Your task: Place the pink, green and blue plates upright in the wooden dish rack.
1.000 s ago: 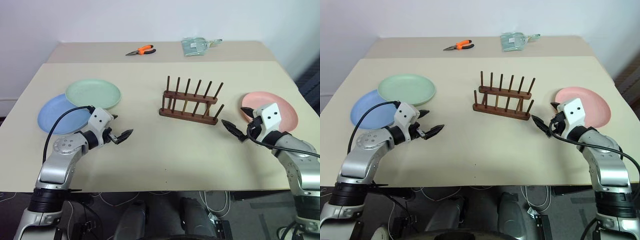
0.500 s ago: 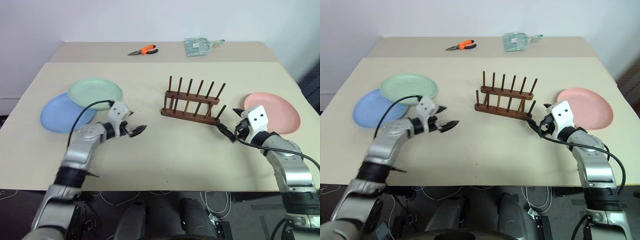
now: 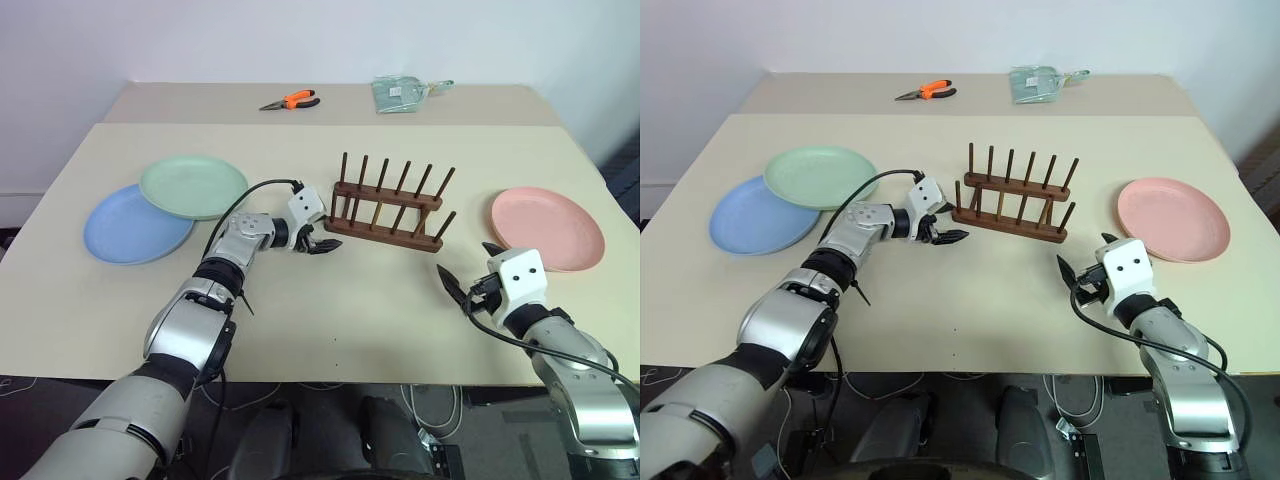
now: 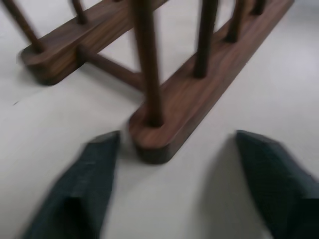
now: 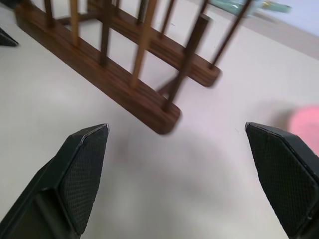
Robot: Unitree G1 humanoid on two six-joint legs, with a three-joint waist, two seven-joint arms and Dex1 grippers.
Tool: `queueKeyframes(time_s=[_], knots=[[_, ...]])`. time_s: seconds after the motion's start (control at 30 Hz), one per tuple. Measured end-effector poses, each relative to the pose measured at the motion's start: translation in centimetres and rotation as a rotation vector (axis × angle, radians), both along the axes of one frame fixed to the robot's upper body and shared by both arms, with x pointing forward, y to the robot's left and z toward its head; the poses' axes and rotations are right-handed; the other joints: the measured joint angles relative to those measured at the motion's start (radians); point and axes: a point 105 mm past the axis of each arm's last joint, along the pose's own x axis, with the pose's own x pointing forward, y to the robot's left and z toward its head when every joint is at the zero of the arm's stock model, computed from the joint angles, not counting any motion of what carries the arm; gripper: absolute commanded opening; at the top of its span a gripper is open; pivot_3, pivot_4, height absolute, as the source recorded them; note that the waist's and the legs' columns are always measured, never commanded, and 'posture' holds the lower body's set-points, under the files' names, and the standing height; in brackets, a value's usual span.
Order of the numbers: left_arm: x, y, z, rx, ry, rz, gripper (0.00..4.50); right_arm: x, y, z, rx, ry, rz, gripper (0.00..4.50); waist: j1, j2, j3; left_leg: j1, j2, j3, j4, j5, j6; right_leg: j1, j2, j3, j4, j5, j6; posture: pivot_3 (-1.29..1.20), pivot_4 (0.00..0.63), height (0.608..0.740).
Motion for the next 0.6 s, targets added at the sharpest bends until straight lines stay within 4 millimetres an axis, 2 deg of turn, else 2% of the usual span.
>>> queueKeyframes(time_s=[0.07, 0.13, 0.3, 0.43, 0.57, 0.6], knots=[[-0.3, -0.5, -0.1, -0.004, 0.001, -0.031, 1.16, 0.0, -0.1, 0.0, 0.0, 0.003, -0.005, 4.5, 0.0, 0.0, 0.0, 0.0, 0.0, 0.0, 0.0, 0.0, 0.0, 0.0, 0.0, 0.0, 0.0, 0.0, 0.0, 0.0, 0.15, 0.74], [-0.4, -0.9, 0.0, -0.019, -0.004, -0.035, 0.71, 0.0, -0.1, 0.0, 0.0, 0.005, -0.006, 4.5, 0.0, 0.0, 0.0, 0.0, 0.0, 0.0, 0.0, 0.0, 0.0, 0.0, 0.0, 0.0, 0.0, 0.0, 0.0, 0.0, 0.15, 0.74], [-1.7, -0.7, -0.4, -0.033, -0.015, -0.118, 0.7, 0.2, -0.1, 0.4, -0.037, 0.007, 0.019, 4.5, -0.002, 0.0, 0.0, 0.0, 0.0, 0.0, -0.001, 0.0, 0.0, 0.0, 0.0, 0.0, 0.0, 0.001, -0.001, 0.0, 0.15, 0.74], [-4.8, -0.1, -1.2, -0.047, -0.026, -0.236, 0.7, -0.2, -0.8, 0.5, -0.082, 0.04, 0.051, 4.5, -0.002, 0.0, 0.0, 0.0, 0.0, 0.0, -0.001, 0.0, 0.0, -0.001, 0.0, 0.001, 0.001, 0.002, -0.004, 0.0, 0.15, 0.74], [-7.6, 1.5, -1.6, 0.007, -0.015, -0.319, 0.7, -1.2, -2.5, 0.3, -0.109, 0.079, 0.033, 4.5, -0.001, 0.0, 0.0, 0.0, 0.001, -0.001, 0.0, 0.0, 0.0, 0.0, 0.0, 0.001, 0.001, 0.002, -0.004, 0.0, 0.15, 0.74], [-7.9, 1.8, -1.6, 0.017, -0.01, -0.324, 1.2, -1.4, -2.9, 0.3, -0.115, 0.086, 0.027, 4.5, 0.001, 0.0, 0.0, 0.0, 0.001, -0.001, 0.0, 0.0, 0.0, 0.0, 0.0, 0.0, 0.001, 0.002, -0.004, 0.0, 0.15, 0.74]])
